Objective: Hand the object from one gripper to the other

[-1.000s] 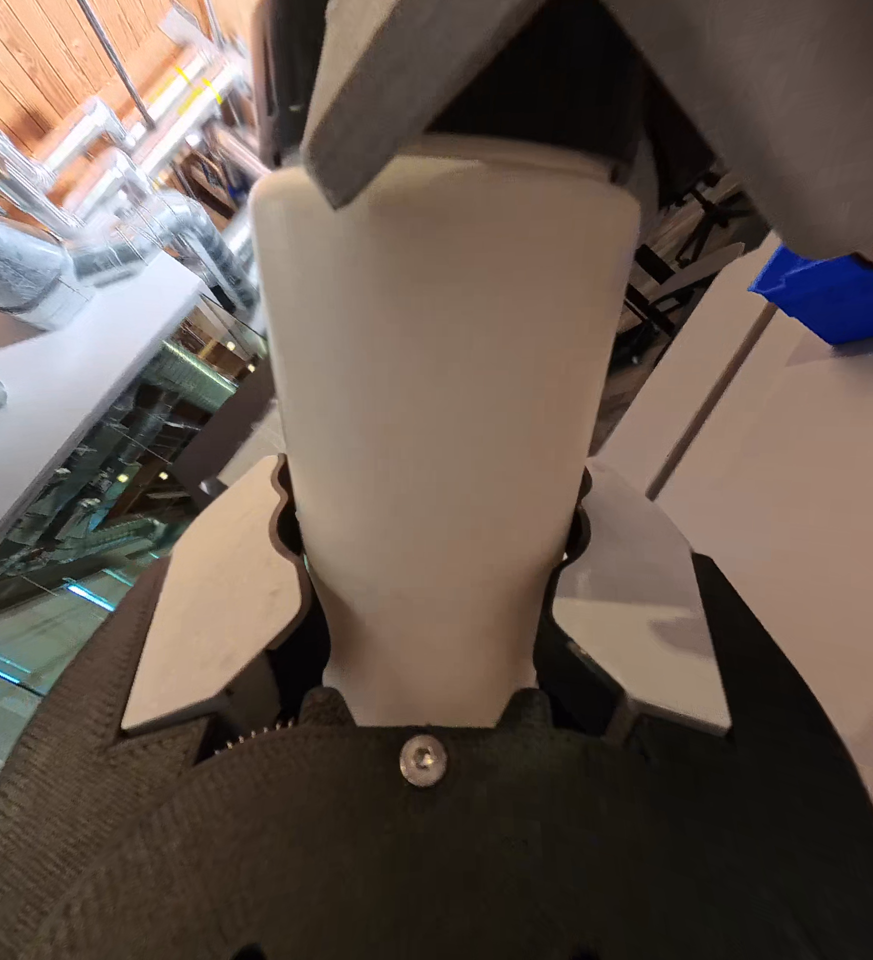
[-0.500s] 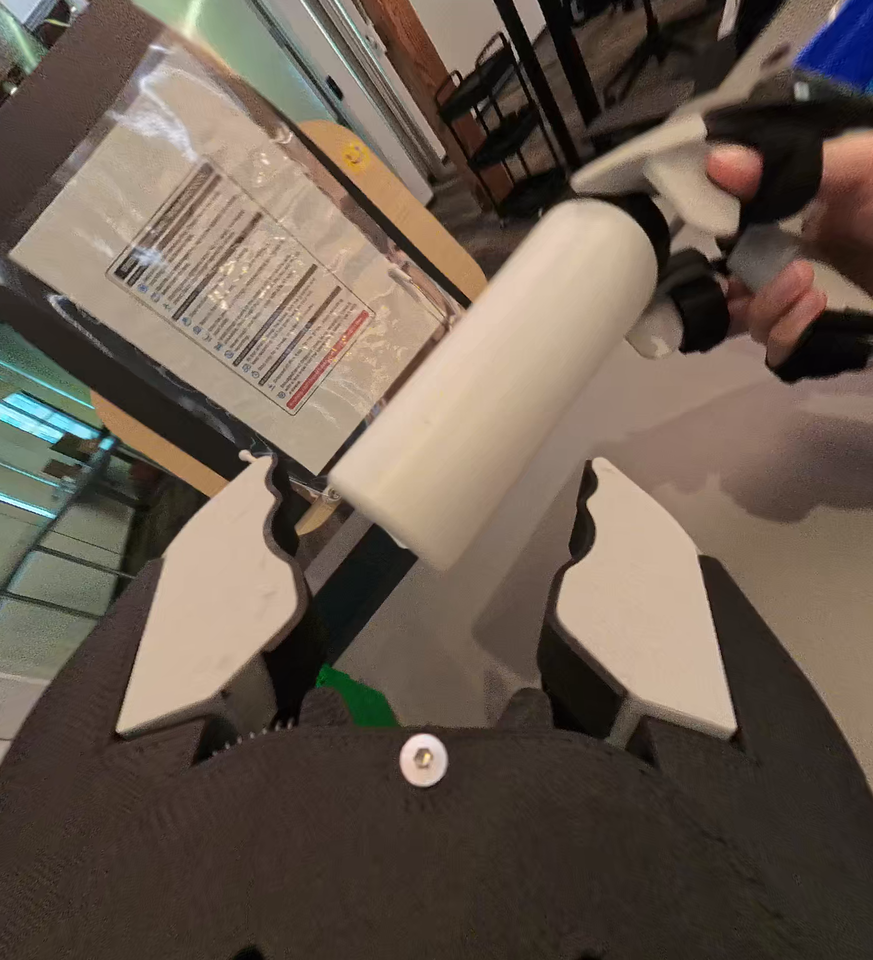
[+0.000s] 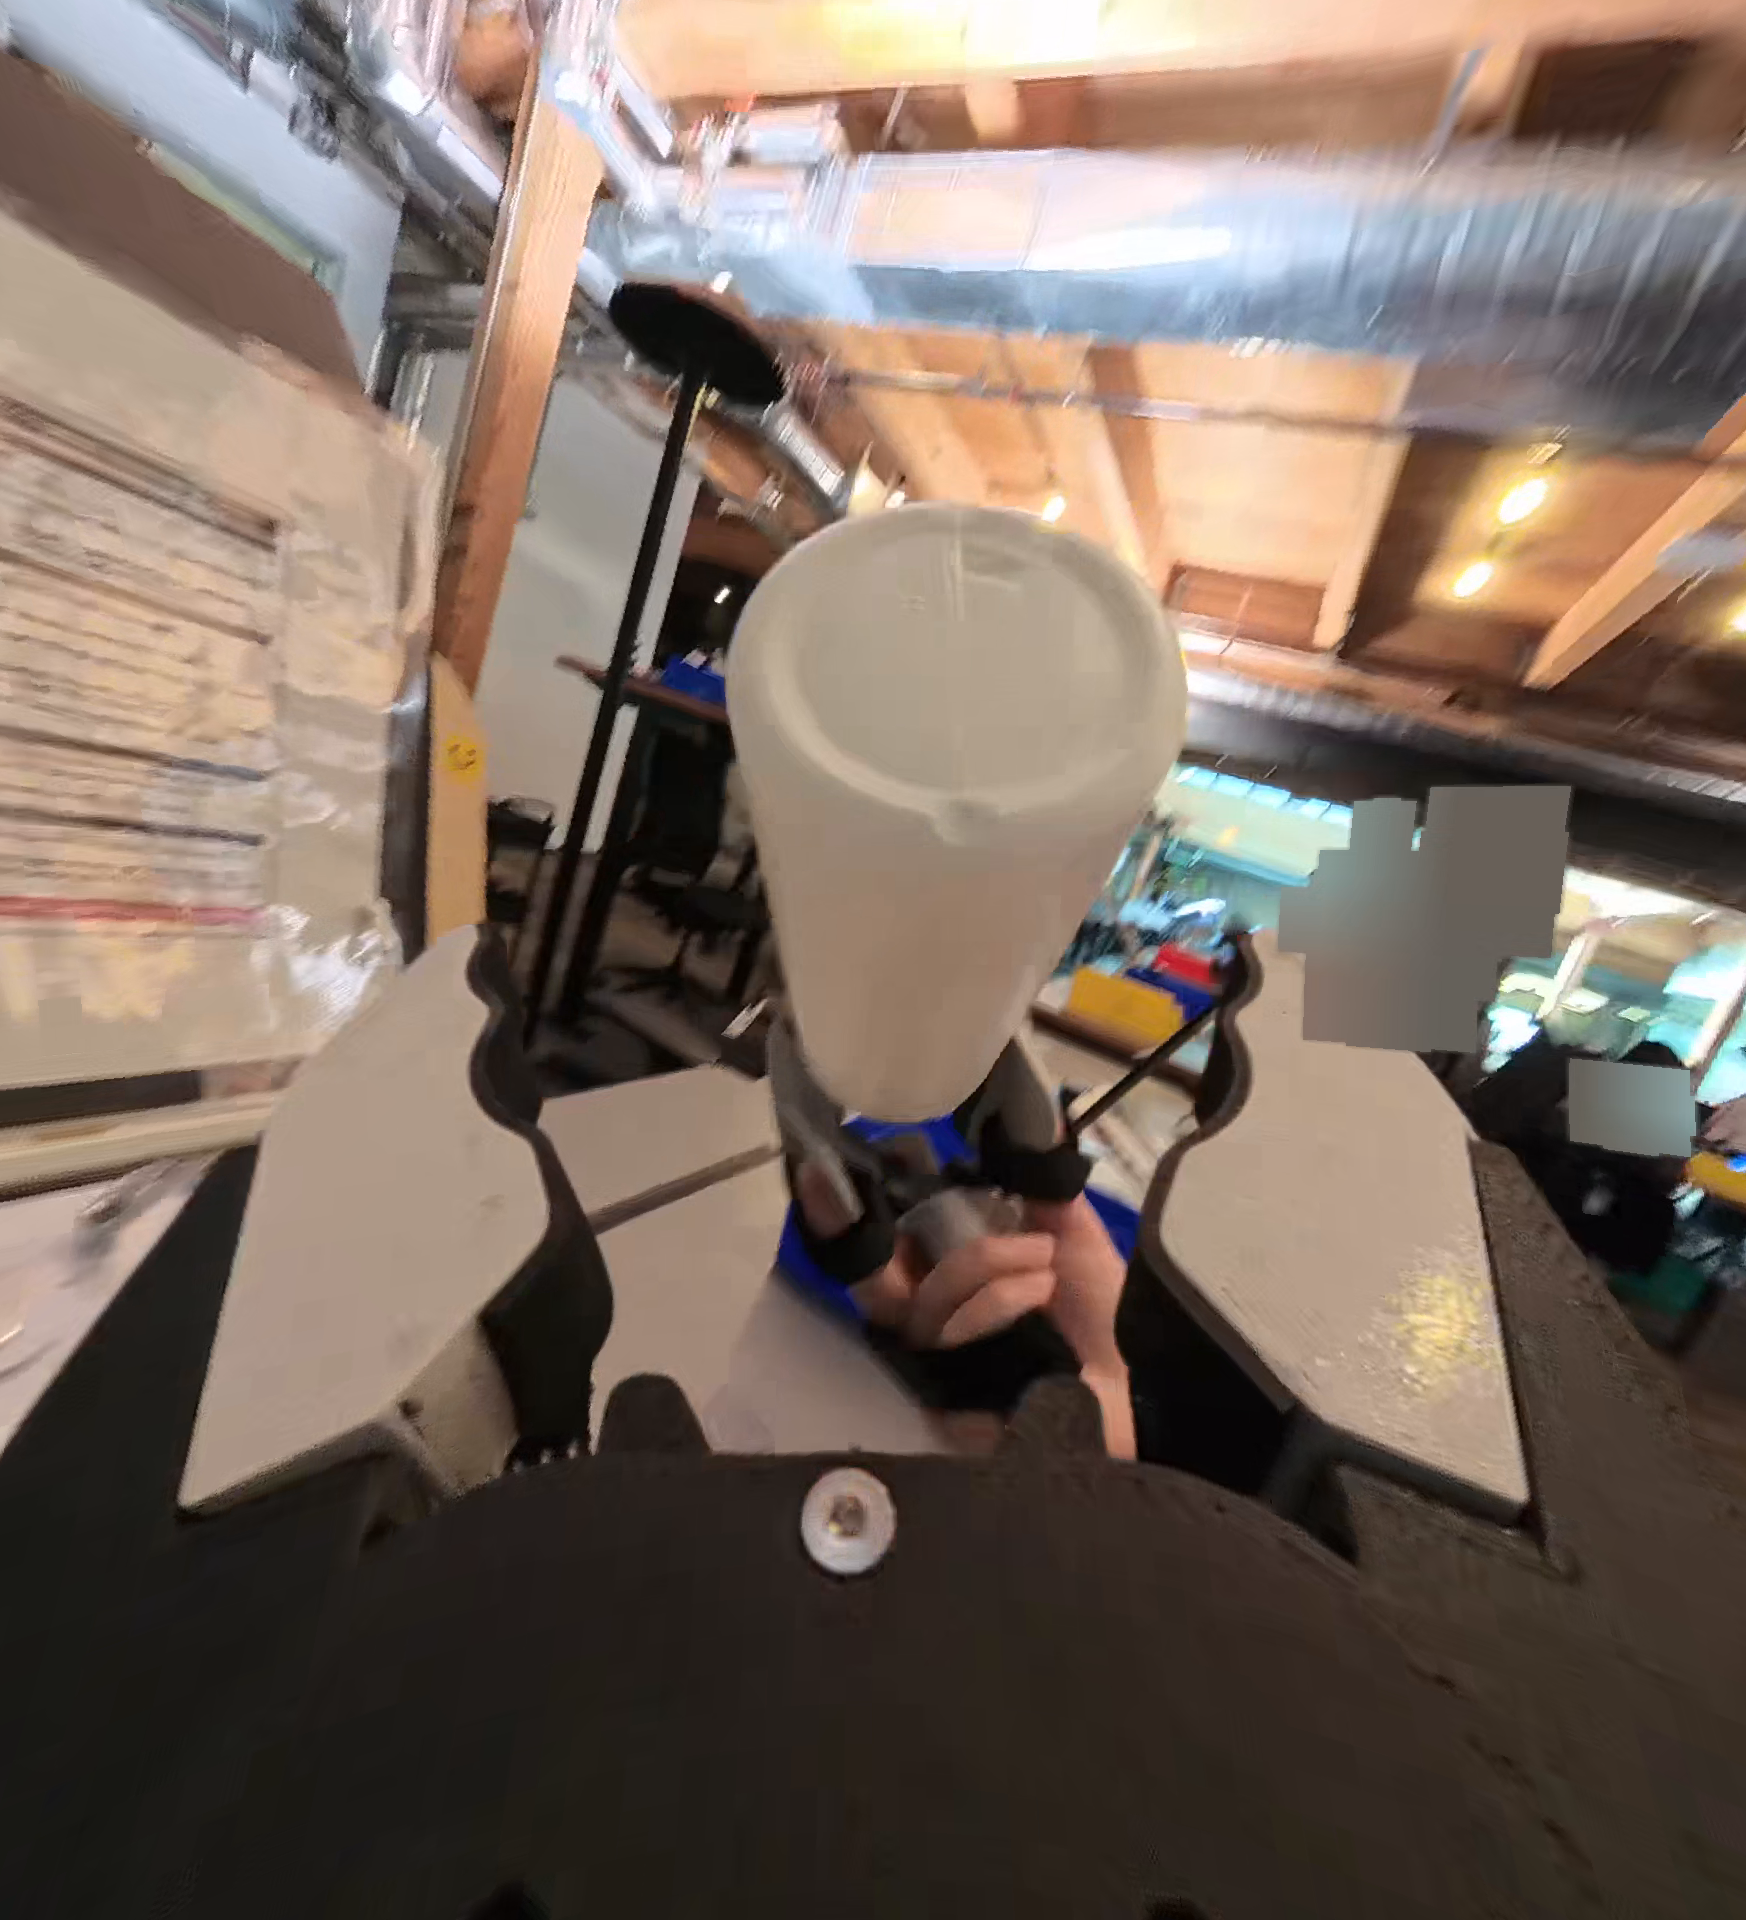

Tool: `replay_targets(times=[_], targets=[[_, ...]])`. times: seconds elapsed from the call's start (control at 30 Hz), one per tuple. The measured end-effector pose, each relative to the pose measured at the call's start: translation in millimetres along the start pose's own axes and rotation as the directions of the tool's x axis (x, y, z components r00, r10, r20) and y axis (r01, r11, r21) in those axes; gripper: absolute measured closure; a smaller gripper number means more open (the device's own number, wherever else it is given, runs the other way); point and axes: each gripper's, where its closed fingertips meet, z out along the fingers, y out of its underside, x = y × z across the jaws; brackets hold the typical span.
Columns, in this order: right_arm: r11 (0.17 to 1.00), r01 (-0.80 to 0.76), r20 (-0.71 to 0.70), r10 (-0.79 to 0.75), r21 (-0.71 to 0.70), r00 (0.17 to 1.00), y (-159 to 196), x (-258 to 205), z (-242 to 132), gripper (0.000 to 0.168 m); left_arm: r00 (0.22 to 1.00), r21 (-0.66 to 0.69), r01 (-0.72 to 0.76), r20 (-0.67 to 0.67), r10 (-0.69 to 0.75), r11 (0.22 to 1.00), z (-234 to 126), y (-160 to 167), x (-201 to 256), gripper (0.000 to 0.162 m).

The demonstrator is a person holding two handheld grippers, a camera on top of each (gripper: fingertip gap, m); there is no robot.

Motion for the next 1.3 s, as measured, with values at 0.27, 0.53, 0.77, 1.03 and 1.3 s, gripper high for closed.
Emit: replay_targets(times=[0.27,0.53,0.77,1.03,1.3], targets=[[0.985,-0.141,0.043,0.146,-0.097,0.988,66,20,7,0.091,0.975,0.244,-0.202,-0.042,0.218,0.949,-10,-21,31,0.066],[0.97,0.116,-0.153,-0.15,-0.214,0.977,74,59,-3,0.088,0.974,0.198,-0.227,0.02,0.228,0.954,-36,-54,14,0.07],[0.451,0.618,0.012,-0.802,-0.645,0.597,101,48,7,0.089,0.951,-0.132,-0.248,0.155,0.268,0.96,-56,-49,-18,0.073],[0.321,0.35,0.14,-0.529,-0.88,0.837,202,48,-17,0.076,0.985,-0.329,-0.17,-0.077,0.154,0.929,-38,-2,23,0.072],[0.286,0.394,0.219,-0.491,-0.874,0.843,222,58,-29,0.066,0.981,-0.51,-0.19,-0.122,0.148,0.839,-26,44,32,0.072]])
